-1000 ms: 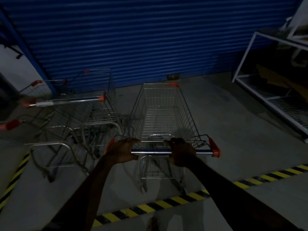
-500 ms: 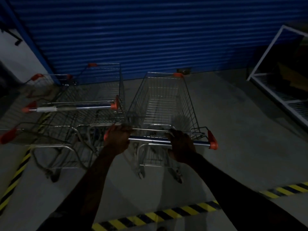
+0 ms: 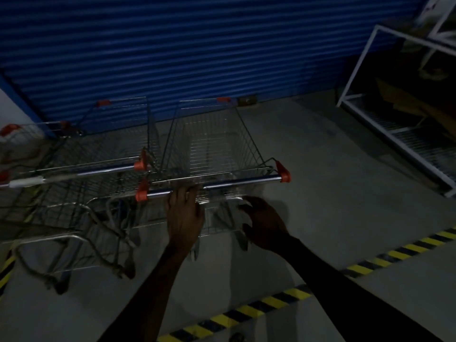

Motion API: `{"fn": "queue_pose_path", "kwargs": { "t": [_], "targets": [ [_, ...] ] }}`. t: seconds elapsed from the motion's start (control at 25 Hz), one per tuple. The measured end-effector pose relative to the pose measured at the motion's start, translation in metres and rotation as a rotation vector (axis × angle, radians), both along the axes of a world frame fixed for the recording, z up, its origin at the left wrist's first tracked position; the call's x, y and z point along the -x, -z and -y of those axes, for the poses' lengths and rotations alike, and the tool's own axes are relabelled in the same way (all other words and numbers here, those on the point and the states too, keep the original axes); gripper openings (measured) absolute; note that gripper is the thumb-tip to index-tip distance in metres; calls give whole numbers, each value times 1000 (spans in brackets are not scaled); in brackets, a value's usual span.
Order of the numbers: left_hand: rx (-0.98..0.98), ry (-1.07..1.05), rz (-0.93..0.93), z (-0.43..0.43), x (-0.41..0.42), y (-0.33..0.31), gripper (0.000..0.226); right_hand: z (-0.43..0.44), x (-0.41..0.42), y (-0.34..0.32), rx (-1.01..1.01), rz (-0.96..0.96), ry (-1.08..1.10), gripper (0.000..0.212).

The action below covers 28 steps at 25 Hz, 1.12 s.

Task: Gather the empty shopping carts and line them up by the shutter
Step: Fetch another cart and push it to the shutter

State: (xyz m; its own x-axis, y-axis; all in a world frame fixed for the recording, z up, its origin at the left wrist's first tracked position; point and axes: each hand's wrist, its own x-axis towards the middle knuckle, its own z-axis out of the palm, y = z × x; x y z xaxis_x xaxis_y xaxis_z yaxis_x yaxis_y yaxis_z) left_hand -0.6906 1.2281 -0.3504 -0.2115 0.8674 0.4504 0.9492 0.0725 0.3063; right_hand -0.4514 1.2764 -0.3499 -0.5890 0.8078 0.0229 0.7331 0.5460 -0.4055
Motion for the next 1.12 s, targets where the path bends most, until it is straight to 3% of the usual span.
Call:
{"fn": "queue_pose_path", "kwargs": {
  "t": [0.16,0.48,0.84,1.12],
  "targets": [
    [-64,99,106,-14,-55,-9,58,28,-53,8,114,-26,136,47],
    [72,422,161,24,-213,-11,52,115,-213,-15,177,-38,461,40],
    [162,852,196,139,-445,-25,47,309,-427,-38,132,-71,881,45],
    [206,1173,120,210,-574,-37,45,431,-517,-50,97,-114,1189,45]
  ]
}}
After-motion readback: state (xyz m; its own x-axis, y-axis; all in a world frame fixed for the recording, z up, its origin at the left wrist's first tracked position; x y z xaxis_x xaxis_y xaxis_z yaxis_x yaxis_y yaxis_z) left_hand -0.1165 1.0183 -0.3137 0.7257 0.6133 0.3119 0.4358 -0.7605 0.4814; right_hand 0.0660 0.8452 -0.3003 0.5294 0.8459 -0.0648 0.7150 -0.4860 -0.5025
